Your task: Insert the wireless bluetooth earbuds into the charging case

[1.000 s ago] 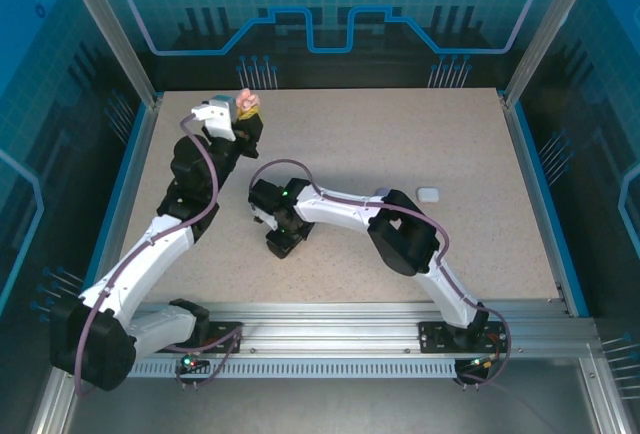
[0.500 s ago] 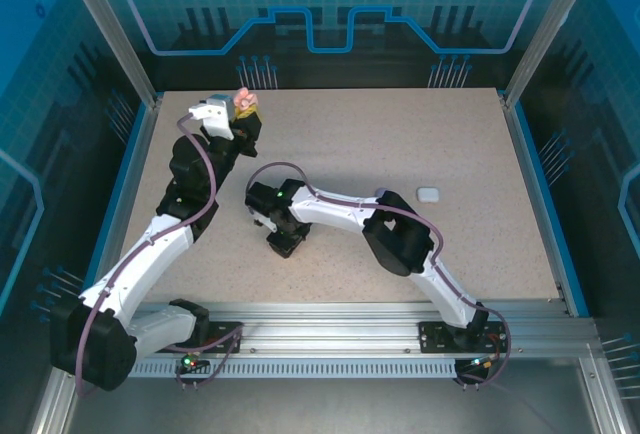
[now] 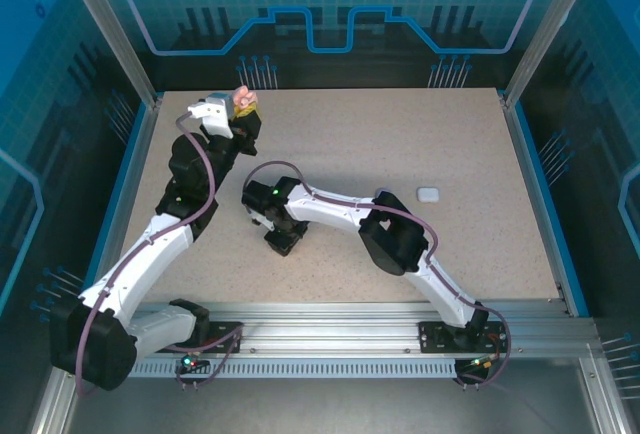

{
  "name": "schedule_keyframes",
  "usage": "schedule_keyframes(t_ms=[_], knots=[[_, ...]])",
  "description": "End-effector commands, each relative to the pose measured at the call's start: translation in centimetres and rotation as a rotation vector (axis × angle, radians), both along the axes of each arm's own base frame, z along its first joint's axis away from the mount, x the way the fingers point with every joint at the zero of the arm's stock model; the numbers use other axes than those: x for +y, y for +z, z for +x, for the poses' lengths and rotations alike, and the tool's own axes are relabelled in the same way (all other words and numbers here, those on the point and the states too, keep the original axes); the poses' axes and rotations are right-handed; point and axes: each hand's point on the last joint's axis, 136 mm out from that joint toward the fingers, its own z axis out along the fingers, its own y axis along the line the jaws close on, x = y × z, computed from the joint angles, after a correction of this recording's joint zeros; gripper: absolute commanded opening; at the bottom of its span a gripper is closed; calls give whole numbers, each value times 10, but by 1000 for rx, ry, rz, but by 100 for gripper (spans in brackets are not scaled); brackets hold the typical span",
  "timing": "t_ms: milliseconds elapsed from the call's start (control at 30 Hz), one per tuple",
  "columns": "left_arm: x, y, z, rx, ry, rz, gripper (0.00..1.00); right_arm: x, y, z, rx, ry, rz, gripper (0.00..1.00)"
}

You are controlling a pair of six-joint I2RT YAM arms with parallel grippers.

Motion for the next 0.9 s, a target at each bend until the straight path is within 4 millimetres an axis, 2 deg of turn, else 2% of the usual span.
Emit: schedule_keyframes(t_ms=[0, 200, 300, 567, 767, 867], knots=[[1, 24, -1, -52, -7, -36, 0, 9, -6, 8, -48, 24, -1, 40], [1, 23, 0, -49, -8, -38, 0, 7, -10, 7, -40, 35, -19, 38], [1, 23, 0, -49, -9, -39, 0, 4, -13, 3, -30, 42, -32, 33], [1, 25, -1, -51, -11, -45, 0, 0, -12, -5, -34, 54, -52, 32], [0, 24, -1, -49, -18, -47, 0, -2, -12, -6, -42, 44, -57, 20], [0, 25, -1, -49, -21, -49, 0, -3, -8, -4, -56, 25, -50, 19]])
